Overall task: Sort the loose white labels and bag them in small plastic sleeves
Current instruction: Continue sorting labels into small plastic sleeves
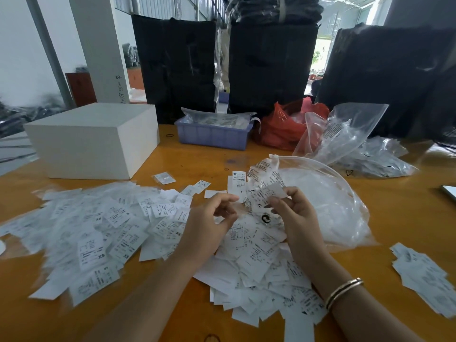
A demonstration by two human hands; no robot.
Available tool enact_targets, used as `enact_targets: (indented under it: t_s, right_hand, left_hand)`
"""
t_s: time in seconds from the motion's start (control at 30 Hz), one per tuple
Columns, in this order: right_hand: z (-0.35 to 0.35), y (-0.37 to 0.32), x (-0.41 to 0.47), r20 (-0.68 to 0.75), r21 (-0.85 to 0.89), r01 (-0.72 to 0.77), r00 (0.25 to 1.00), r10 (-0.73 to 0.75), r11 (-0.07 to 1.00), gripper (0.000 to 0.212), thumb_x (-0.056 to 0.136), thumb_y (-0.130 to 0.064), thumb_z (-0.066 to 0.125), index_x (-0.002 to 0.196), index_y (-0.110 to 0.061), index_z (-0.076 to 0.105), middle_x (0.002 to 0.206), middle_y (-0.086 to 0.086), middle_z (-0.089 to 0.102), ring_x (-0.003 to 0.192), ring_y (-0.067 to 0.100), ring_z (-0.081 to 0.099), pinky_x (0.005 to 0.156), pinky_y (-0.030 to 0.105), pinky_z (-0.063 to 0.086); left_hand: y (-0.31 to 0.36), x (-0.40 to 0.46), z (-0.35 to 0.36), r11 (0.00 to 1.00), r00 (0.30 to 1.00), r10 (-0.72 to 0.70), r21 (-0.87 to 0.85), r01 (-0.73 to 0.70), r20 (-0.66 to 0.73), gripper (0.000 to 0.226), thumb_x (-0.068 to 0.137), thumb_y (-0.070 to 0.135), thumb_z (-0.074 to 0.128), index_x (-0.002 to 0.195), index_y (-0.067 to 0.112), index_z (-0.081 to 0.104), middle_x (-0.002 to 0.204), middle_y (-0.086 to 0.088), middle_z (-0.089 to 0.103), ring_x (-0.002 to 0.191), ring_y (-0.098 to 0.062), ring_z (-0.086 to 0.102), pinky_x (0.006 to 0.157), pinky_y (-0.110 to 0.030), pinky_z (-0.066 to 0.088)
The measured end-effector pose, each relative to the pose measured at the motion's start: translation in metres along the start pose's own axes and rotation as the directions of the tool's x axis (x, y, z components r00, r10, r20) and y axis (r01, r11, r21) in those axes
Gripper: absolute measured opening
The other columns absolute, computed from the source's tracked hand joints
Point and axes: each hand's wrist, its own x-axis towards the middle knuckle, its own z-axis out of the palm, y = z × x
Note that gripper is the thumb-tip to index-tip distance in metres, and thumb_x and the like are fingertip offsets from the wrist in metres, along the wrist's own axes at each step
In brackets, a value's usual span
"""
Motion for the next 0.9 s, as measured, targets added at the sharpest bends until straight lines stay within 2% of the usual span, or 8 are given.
enact_targets:
  t_s: [0.17, 0.37, 0.5, 0.73, 0.9]
  right_hand:
    - [0.0031, 0.0005, -0.0006, 0.009, -0.054, 0.010, 1.000, -0.009, 0.999, 0.009, 0.088, -0.010, 0.061, 0.087, -0.016, 0.054, 0.061, -0.008, 0.065, 0.054, 0.003, 0.055, 0.051, 0.011, 0.045]
    - [0.0054, 0.0039, -0.0027, 0.047, -0.066, 0.008, 0.999, -0.005, 0.998, 0.007, 0.090, -0.011, 0.059, 0.090, -0.012, 0.052, 0.062, -0.007, 0.067, 0.055, 0.004, 0.059, 0.052, 0.014, 0.046]
    - [0.0096, 0.0059, -0.0031, 0.077, -0.094, 0.034, 0.997, -0.027, 0.995, 0.009, 0.090, -0.010, 0.059, 0.088, -0.013, 0.051, 0.061, -0.008, 0.067, 0.054, 0.000, 0.057, 0.053, 0.012, 0.044]
    - [0.0087, 0.0084, -0.0024, 0.087, -0.182, 0.088, 0.994, -0.073, 0.979, 0.013, 0.089, -0.013, 0.062, 0.083, -0.015, 0.050, 0.055, -0.011, 0.061, 0.048, -0.001, 0.047, 0.049, 0.011, 0.038]
    - [0.0081, 0.0093, -0.0028, 0.071, -0.211, 0.111, 0.993, -0.098, 0.971, 0.013, 0.089, -0.014, 0.062, 0.082, -0.018, 0.051, 0.061, -0.012, 0.065, 0.054, -0.003, 0.054, 0.053, 0.010, 0.041]
  left_hand:
    - [0.0014, 0.0001, 0.0012, 0.999, 0.999, 0.027, 0.038, -0.028, 0.018, 0.035, 0.080, 0.003, 0.071, 0.109, 0.022, 0.063, 0.086, 0.017, 0.063, 0.087, 0.004, 0.060, 0.077, -0.004, 0.044]
    - [0.0020, -0.0011, 0.0013, 0.997, 0.999, 0.034, 0.071, -0.035, 0.014, 0.034, 0.081, 0.005, 0.072, 0.110, 0.020, 0.064, 0.085, 0.023, 0.060, 0.089, 0.013, 0.056, 0.076, -0.001, 0.041]
    - [0.0019, -0.0006, 0.0019, 0.995, 0.999, 0.042, 0.087, -0.042, 0.004, 0.031, 0.081, 0.007, 0.072, 0.109, 0.017, 0.064, 0.084, 0.025, 0.058, 0.089, 0.016, 0.055, 0.076, 0.000, 0.041]
    - [0.0009, -0.0004, 0.0015, 0.995, 0.998, 0.055, 0.083, -0.054, -0.010, 0.030, 0.080, 0.005, 0.072, 0.107, 0.016, 0.064, 0.083, 0.023, 0.059, 0.087, 0.012, 0.057, 0.075, -0.002, 0.043]
    - [0.0013, -0.0010, 0.0014, 0.995, 0.998, 0.062, 0.073, -0.060, -0.019, 0.031, 0.081, 0.006, 0.071, 0.106, 0.021, 0.063, 0.082, 0.023, 0.059, 0.087, 0.011, 0.057, 0.074, -0.001, 0.042]
